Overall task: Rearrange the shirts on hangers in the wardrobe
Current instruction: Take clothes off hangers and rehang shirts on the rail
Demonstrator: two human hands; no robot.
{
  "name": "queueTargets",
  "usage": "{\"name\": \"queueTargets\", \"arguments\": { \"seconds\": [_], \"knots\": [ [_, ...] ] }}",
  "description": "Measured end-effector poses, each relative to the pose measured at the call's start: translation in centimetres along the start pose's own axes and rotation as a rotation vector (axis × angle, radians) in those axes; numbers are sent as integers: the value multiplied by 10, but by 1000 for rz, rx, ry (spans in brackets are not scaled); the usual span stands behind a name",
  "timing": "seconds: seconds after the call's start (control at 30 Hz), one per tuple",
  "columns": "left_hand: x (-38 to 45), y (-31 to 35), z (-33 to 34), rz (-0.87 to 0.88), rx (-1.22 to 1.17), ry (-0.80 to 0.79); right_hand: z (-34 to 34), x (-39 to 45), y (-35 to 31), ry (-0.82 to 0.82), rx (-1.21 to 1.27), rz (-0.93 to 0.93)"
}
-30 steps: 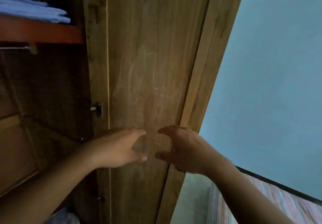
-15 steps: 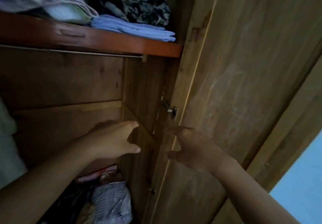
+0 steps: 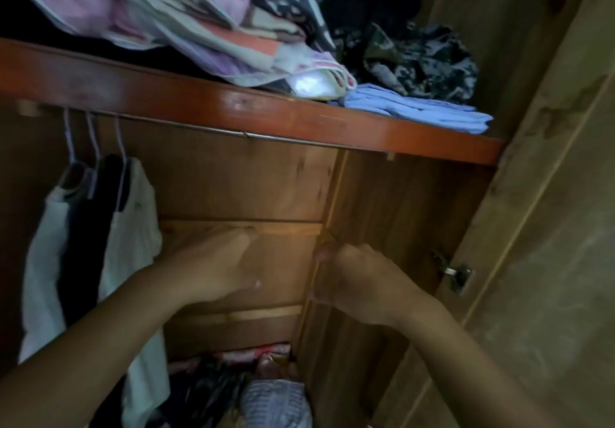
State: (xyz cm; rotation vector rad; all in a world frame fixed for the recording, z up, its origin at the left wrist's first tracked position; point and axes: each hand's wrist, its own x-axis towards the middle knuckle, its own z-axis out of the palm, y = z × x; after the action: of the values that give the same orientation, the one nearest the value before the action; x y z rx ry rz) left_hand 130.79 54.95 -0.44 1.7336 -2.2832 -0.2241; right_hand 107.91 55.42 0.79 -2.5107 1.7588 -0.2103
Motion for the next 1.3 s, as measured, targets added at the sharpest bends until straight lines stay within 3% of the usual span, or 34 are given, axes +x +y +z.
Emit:
{"name": "queueTargets", "arguments": {
  "seconds": [0.43, 0.6, 0.7, 0.87, 1.0, 1.3],
  "knots": [
    [-6, -92, -12, -281, 63, 71, 24, 97, -64, -27, 16, -277],
    [-13, -120, -5, -451, 67, 135, 46, 145, -105, -123, 273, -373],
    [-20, -133, -3, -538, 73, 254, 62, 172, -135, -174, 411, -403],
    [-35, -148, 2, -650, 96, 268, 94, 203, -183, -211, 382, -347],
    [-47, -155, 2, -667, 94, 311, 112, 221, -212, -185, 518, -267],
    [-53, -160, -2, -651, 82, 349, 116, 229, -249, -2, 516, -176]
  ]
}}
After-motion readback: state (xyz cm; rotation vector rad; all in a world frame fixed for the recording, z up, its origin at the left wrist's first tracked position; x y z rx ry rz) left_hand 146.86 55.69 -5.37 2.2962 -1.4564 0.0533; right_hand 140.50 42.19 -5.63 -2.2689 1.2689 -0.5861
